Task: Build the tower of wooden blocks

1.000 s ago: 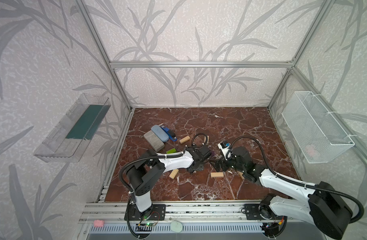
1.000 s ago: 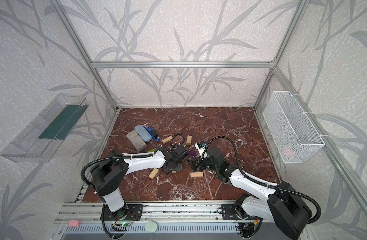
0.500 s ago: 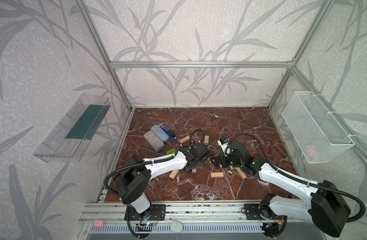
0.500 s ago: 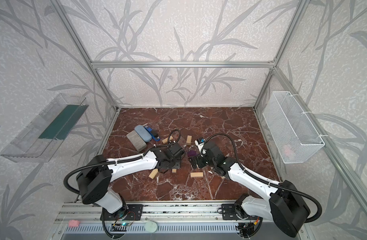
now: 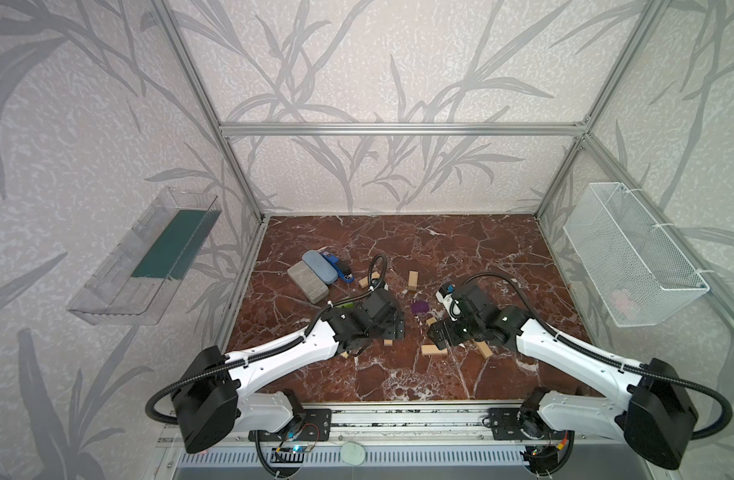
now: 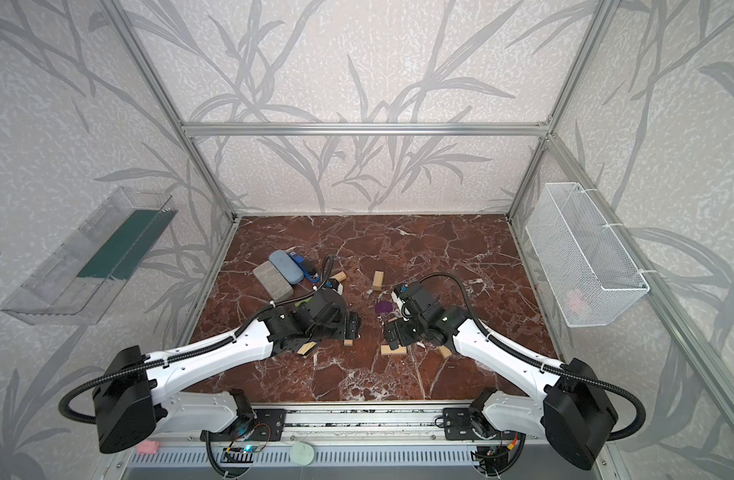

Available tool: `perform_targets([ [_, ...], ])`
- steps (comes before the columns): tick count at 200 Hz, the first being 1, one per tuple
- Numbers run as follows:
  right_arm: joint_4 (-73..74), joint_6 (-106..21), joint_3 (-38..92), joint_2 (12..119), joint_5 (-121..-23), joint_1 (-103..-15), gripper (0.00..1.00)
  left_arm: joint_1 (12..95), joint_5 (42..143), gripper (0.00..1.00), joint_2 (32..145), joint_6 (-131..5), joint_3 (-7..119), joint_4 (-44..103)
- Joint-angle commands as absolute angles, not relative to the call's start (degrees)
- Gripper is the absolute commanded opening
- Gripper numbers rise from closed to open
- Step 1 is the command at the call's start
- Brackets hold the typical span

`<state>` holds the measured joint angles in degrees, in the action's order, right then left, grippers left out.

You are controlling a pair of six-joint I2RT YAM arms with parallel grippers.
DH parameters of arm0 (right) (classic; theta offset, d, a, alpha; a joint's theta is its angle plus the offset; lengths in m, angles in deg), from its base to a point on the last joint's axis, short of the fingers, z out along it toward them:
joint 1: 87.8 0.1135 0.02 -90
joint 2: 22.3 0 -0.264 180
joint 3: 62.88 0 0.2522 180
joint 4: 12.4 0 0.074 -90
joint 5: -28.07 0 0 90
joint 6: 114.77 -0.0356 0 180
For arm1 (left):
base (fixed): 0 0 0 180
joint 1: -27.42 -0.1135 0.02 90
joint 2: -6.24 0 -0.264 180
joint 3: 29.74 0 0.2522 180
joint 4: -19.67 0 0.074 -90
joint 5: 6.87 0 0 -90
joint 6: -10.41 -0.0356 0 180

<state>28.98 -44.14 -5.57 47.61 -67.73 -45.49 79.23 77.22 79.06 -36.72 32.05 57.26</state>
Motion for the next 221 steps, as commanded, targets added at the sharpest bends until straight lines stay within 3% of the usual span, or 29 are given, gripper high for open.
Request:
perform_targets([
  [1, 30.7, -45.5, -4.5, 49.9, -67.6, -43.3, 0.97, 79.4, 77.8, 0.99, 76.7, -37.8, 30.4, 54.4],
  [123, 21.1, -45.2, -4.5, 63.0, -72.1, -42.1, 0.96, 78.2, 74.1, 0.99, 71.3, -35.1, 25.4, 53.1],
  [221, 24.0, -49.0, -6.7, 60.1, -72.2, -38.5, 0.88, 77.6, 74.0, 1.00, 69.4, -34.2, 24.6, 54.0],
])
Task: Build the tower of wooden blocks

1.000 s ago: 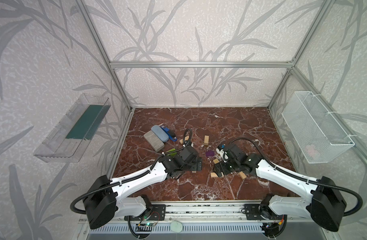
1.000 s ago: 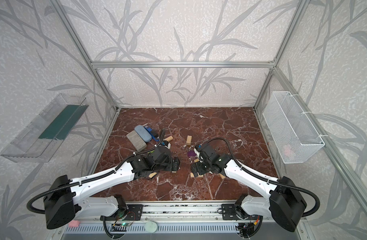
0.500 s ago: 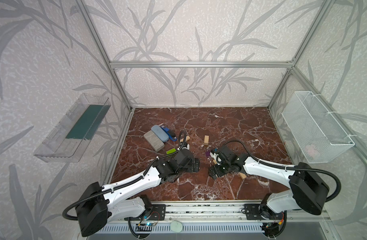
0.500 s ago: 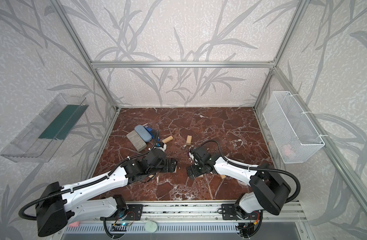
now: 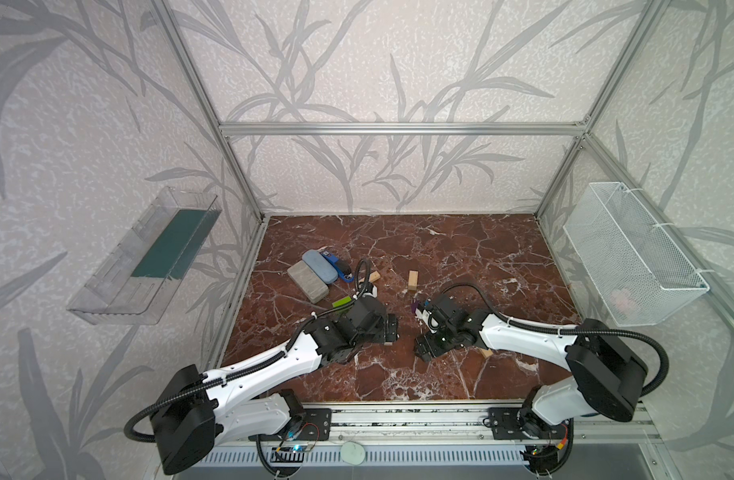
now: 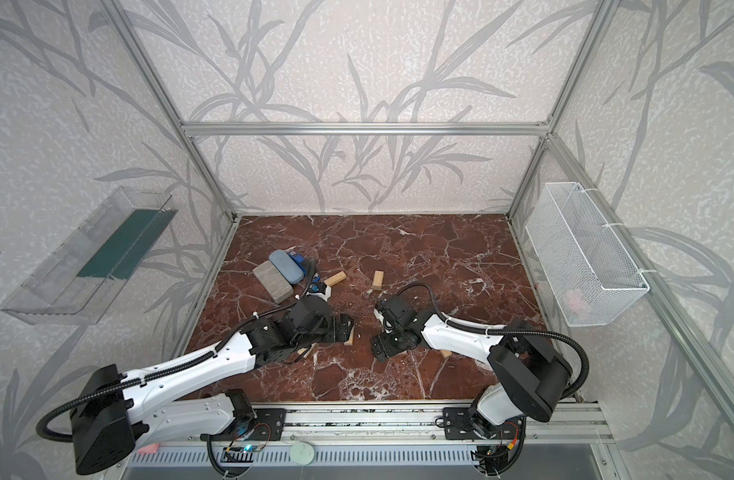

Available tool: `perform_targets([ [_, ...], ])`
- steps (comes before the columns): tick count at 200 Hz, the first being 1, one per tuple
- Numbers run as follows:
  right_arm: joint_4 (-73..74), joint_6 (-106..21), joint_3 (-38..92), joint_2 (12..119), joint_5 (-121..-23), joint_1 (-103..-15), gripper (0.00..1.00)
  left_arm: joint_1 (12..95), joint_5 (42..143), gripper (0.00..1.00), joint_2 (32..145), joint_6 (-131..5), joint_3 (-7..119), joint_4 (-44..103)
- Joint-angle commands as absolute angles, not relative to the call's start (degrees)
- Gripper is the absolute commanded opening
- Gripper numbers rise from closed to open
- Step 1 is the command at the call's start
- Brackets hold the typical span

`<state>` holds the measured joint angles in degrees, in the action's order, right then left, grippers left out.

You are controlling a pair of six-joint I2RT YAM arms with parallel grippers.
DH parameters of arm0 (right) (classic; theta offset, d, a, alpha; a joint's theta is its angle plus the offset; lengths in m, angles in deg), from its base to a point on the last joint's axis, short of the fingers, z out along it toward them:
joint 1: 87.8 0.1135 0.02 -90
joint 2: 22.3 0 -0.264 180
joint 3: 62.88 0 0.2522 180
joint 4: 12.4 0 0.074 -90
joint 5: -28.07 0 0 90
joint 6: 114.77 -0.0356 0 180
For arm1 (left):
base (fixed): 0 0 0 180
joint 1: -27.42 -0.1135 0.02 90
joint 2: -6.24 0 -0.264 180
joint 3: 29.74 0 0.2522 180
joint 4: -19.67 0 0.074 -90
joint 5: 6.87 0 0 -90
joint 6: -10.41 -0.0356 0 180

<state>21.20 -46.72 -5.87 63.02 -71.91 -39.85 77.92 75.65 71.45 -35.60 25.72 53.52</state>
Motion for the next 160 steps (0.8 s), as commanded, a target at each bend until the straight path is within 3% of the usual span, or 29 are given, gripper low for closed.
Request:
perform_targets([
  [1, 24.1, -49.0, -6.7, 60.1, -72.2, -38.5, 0.88, 77.6, 74.0, 1.00, 69.3, -34.1, 24.6, 54.0],
  [85, 28.8, -53.4, -5.8, 58.2, -71.4, -31.1, 0.72, 77.6, 74.0, 0.99, 65.3, -32.7, 21.6, 52.6],
  [125, 32.9, -52.7, -3.9, 56.8, -63.9, -31.9, 0.72, 77.5, 73.9, 1.00, 64.0, -32.7, 21.4, 52.8],
  [160, 32.5, -46.5, -2.3, 59.3, -67.7, -34.8, 0.74, 77.4, 74.2, 0.99, 63.7, -32.7, 20.6, 52.1],
])
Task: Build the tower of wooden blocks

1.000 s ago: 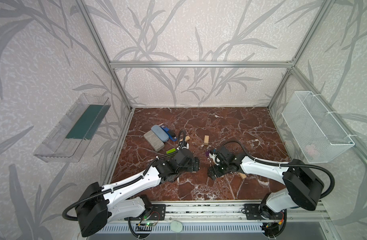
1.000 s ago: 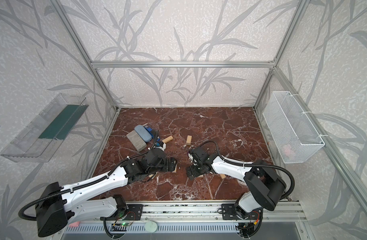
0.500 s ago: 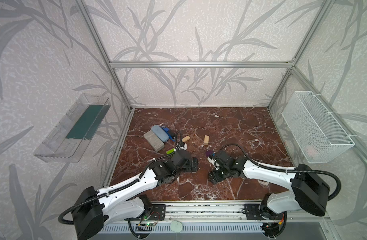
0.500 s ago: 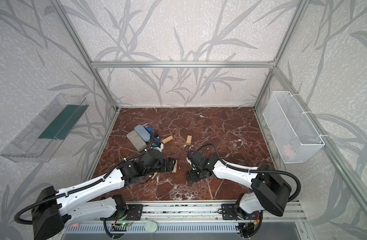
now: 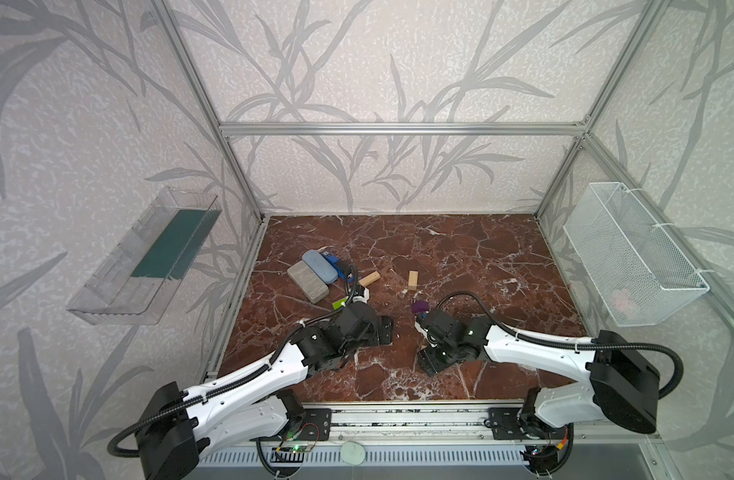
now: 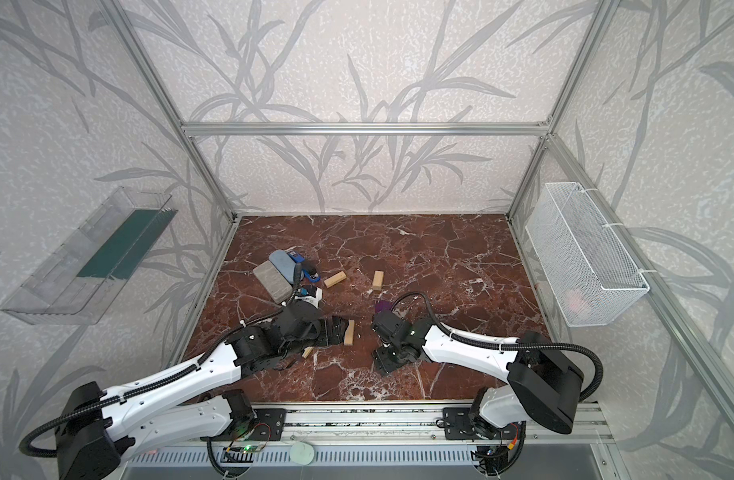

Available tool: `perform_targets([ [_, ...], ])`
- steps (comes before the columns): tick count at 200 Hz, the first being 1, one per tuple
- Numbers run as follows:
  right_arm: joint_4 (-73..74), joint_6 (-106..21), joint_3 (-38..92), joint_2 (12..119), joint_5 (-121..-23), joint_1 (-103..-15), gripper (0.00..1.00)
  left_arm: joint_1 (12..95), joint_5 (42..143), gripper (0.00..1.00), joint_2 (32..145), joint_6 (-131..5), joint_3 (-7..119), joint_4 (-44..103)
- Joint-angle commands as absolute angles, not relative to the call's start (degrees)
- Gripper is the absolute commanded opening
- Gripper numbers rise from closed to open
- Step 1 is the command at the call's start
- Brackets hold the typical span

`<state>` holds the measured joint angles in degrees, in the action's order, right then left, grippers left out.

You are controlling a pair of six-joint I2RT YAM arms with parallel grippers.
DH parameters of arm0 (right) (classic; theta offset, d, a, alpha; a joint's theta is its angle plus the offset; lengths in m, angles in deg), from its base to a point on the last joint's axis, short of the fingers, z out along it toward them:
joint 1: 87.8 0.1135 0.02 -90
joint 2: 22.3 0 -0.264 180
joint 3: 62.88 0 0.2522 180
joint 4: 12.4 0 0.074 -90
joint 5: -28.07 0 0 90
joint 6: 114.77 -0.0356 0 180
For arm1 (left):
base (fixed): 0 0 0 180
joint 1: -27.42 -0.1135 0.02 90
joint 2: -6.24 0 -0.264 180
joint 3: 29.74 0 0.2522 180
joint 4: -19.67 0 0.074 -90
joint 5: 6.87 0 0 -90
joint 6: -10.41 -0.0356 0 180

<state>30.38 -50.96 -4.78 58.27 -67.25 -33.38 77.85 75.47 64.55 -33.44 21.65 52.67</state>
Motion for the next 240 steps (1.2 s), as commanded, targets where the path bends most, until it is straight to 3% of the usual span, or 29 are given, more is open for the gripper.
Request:
perform_targets([
  [1, 32.6, -46.5, -2.2, 59.4, -67.7, -34.8, 0.74, 77.4, 74.2, 0.99, 63.7, -32.7, 20.6, 52.1],
  [73, 32.4, -39.0, 1.1, 66.9, -71.2, -37.2, 0.82, 76.9, 74.1, 0.99, 63.2, -33.2, 20.1, 52.2],
  [110, 32.6, -38.5, 0.1, 67.6, -74.6, -37.0, 0.82, 76.7, 74.1, 1.00, 63.2, -33.2, 20.2, 52.5],
  [177, 30.0, -44.7, -3.1, 64.5, -77.8, -33.3, 0.66, 76.5, 74.3, 0.99, 63.2, -33.2, 20.1, 52.4],
  [240, 30.3, -51.7, -3.9, 63.9, -73.5, -33.2, 0.48, 76.4, 74.7, 1.00, 62.0, -33.0, 19.8, 52.6],
])
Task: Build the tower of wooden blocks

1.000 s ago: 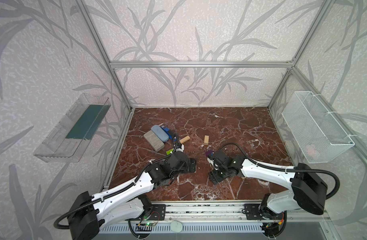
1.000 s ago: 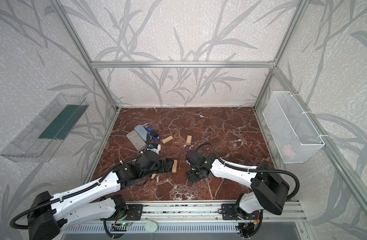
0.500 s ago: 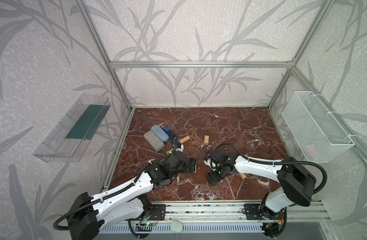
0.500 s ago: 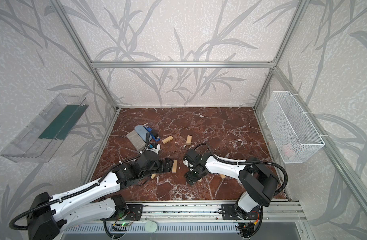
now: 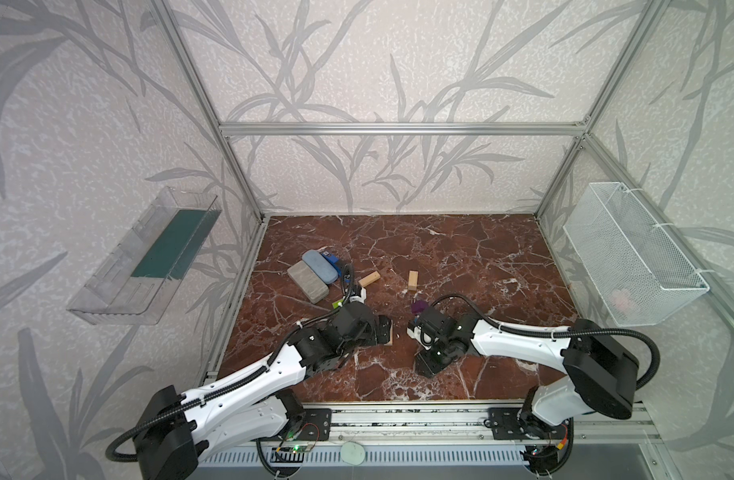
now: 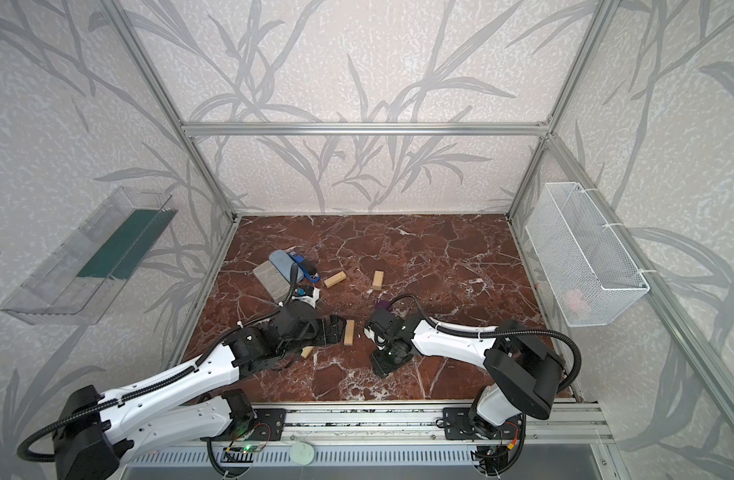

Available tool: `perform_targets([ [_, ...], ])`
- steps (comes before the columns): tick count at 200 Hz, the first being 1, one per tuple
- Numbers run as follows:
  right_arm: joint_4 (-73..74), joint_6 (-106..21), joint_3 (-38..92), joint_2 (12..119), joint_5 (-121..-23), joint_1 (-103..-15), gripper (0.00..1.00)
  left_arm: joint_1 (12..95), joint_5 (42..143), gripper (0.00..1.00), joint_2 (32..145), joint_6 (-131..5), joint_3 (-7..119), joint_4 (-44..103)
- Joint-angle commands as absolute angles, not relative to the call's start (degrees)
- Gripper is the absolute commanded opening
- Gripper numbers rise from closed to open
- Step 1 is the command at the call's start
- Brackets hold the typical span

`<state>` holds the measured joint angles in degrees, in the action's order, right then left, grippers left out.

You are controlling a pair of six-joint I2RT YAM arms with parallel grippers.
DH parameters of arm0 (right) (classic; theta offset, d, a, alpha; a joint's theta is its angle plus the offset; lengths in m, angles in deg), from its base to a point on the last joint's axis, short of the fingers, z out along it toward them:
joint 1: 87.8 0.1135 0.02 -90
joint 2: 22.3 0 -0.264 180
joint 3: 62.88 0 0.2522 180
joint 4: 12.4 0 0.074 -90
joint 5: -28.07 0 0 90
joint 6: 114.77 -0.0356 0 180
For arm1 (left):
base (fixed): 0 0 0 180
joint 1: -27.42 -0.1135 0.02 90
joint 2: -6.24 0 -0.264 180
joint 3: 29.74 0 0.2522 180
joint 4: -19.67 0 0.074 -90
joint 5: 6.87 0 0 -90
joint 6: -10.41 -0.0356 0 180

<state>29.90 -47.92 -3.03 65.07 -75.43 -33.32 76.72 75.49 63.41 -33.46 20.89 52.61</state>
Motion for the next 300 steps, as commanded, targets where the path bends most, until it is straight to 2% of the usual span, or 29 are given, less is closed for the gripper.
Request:
perform_targets([
  [1, 30.3, -51.8, -3.9, 63.9, -73.4, -33.2, 0.48, 76.4, 74.7, 1.00, 62.0, -33.0, 19.8, 52.6],
  [55, 30.2, -55.0, -5.5, 63.4, -72.2, -33.1, 0.39, 76.3, 74.4, 1.00, 60.4, -32.9, 19.0, 53.0],
  [140, 32.8, -57.7, -2.5, 66.1, -64.6, -30.9, 0.24, 75.9, 74.7, 1.00, 59.5, -33.2, 18.8, 52.9],
  [178, 29.8, -63.1, -1.2, 66.6, -63.0, -31.0, 0.23, 74.6, 76.2, 0.99, 59.1, -33.2, 18.5, 53.0],
  [224, 26.5, -65.9, 3.7, 72.1, -63.7, -31.5, 0.22, 71.4, 81.4, 0.99, 58.6, -34.1, 17.5, 52.0],
  [300, 22.1, -71.6, 7.7, 77.8, -63.8, -34.7, 0.21, 68.2, 84.8, 0.94, 58.3, -34.2, 16.1, 52.5],
])
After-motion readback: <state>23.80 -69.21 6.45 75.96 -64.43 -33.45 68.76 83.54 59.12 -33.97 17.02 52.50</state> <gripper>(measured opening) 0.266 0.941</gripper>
